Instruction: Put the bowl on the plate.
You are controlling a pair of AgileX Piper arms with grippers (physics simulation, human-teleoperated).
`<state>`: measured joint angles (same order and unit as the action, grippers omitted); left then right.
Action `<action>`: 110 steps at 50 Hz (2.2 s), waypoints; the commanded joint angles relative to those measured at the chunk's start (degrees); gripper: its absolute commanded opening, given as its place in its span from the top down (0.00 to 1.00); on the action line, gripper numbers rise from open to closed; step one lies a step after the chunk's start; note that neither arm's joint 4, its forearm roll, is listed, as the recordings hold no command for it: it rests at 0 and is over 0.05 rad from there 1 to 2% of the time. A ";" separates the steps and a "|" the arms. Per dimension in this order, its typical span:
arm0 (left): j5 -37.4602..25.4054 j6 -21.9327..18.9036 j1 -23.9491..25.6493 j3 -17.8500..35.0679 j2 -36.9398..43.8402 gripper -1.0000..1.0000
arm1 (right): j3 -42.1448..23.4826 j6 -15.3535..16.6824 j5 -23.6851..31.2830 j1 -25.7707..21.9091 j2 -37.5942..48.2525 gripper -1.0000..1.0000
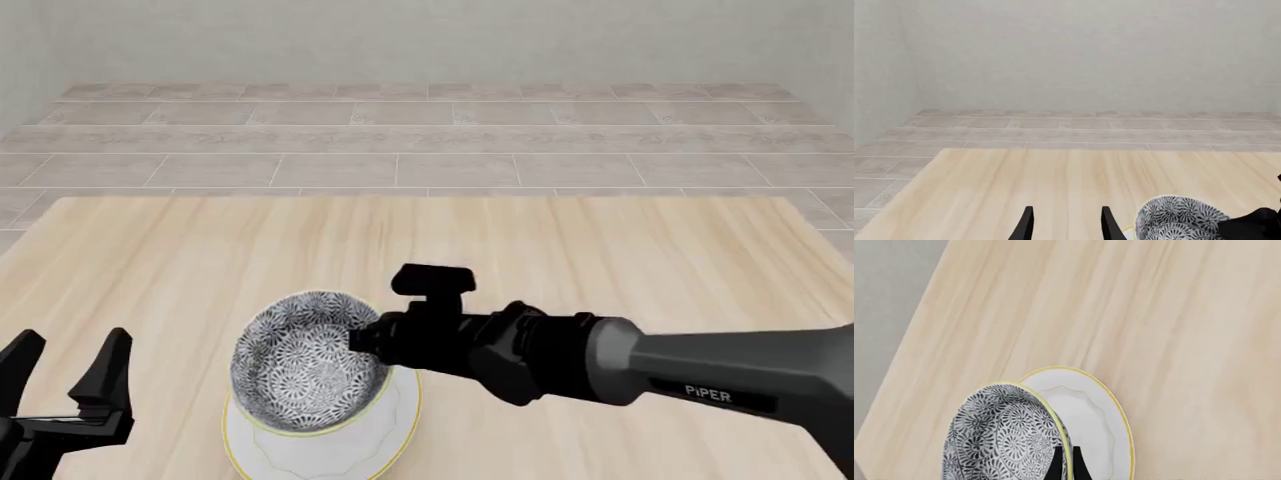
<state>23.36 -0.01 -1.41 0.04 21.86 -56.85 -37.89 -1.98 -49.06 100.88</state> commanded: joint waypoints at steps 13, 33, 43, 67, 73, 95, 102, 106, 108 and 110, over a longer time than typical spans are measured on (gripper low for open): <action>0.57 0.17 -0.08 0.01 0.25 0.00 | 0.73 -2.17 -3.58 -0.49 3.33 1.00; 1.39 0.05 0.05 -0.01 1.32 0.00 | 0.12 -1.43 -3.84 0.96 5.35 1.00; 0.70 0.00 0.08 -0.02 0.76 0.00 | -0.13 -1.19 -3.90 1.14 6.55 1.00; -0.22 0.10 0.06 -0.02 -0.26 0.00 | -0.23 -1.12 -4.35 1.17 8.49 1.00; -0.07 0.06 0.09 -0.02 -0.12 0.00 | -0.04 -1.46 -4.79 0.88 8.88 1.00; 0.29 0.05 0.01 -0.02 0.03 0.00 | 1.12 -0.71 -6.39 -1.00 7.93 0.00; 1.00 0.04 0.05 -0.02 0.78 0.00 | 1.09 -0.22 -6.11 -1.14 7.37 0.00; 1.37 0.00 0.08 -0.02 1.19 0.00 | 1.36 0.70 -5.19 -1.36 5.66 0.00; 1.71 -0.08 0.09 -0.02 1.58 0.00 | 1.57 1.06 -4.36 -1.48 4.43 0.00; 2.05 -0.08 0.09 -0.02 1.94 0.00 | 1.59 2.06 -3.07 -1.51 2.63 0.00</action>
<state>24.37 -0.02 -1.35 0.02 22.68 -55.63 -37.63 -7.25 -50.12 107.06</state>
